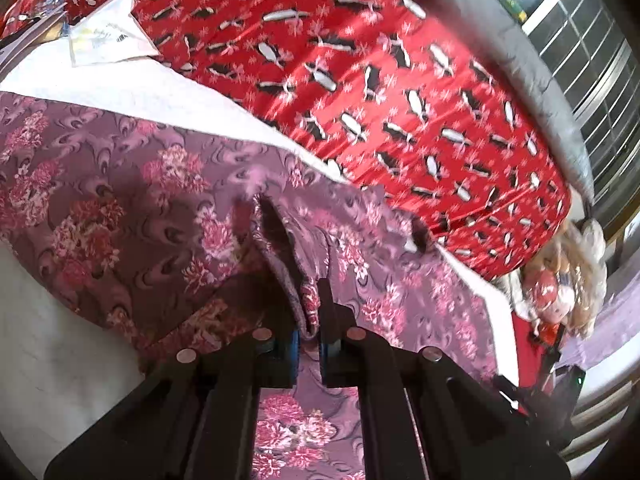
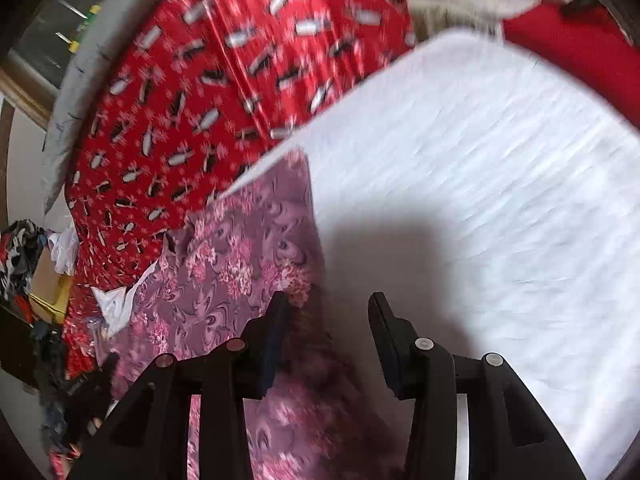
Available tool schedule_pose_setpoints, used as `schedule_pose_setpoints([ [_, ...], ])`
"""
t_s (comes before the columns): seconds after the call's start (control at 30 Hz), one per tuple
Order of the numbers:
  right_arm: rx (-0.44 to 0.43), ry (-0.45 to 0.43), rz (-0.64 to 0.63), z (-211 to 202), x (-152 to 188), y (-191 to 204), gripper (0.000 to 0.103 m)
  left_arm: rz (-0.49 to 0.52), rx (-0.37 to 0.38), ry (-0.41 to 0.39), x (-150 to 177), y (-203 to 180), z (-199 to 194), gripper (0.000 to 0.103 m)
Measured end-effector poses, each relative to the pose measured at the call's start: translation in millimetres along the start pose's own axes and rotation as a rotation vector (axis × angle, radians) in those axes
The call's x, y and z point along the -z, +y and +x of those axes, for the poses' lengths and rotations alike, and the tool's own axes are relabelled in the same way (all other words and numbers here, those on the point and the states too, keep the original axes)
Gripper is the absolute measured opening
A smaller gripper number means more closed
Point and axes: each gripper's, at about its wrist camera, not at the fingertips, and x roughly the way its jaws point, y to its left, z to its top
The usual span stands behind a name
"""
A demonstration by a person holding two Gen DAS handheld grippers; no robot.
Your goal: Fold small clothes
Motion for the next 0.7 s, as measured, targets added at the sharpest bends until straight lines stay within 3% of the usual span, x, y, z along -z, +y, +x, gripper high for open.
schedule_pose_setpoints([
  [0.03,-0.031,0.030,-0.002,8,1,2,0.019,0.001,0.004,0.002,0,0,1,0.005],
  [0.07,-0.062,0.051,-0.020,14,2,7,0.009,0.003,0.004,0.002,0,0,1,0.005],
  [0.13,-0.032,-0.028,-0.095,6,4,22,0.009,0.001,-0.020,0.014,1,3,3,0.005],
  [0.2,-0.036,-0.111,-0.070,-6,5,18,0.009,-0.023,-0.045,0.046,2,9,9,0.008],
  [0.23,-0.017,-0.109,-0.051,-4,7,11,0.009,-0.048,-0.058,0.076,2,16,14,0.008],
  [0.3,0.046,0.004,-0.048,16,12,1,0.009,-0.119,-0.020,0.109,0,27,13,0.008],
  [0.37,0.076,-0.027,-0.076,5,16,6,0.015,-0.195,0.026,0.072,-8,39,-5,0.008],
  [0.43,0.128,-0.112,-0.133,-18,18,28,0.017,-0.231,0.019,0.019,-18,52,-32,0.011],
  [0.47,0.110,-0.145,-0.163,-26,19,38,0.016,-0.247,0.019,-0.012,-22,60,-45,0.013],
  [0.53,0.052,-0.158,-0.230,-30,26,66,0.017,-0.269,0.000,-0.058,-29,78,-69,0.031],
  [0.6,-0.017,-0.080,-0.317,-11,39,104,0.017,-0.292,-0.052,-0.084,-35,105,-86,0.034],
  [0.7,-0.093,0.030,-0.421,32,65,162,0.017,-0.305,-0.114,-0.041,-41,145,-97,0.034],
])
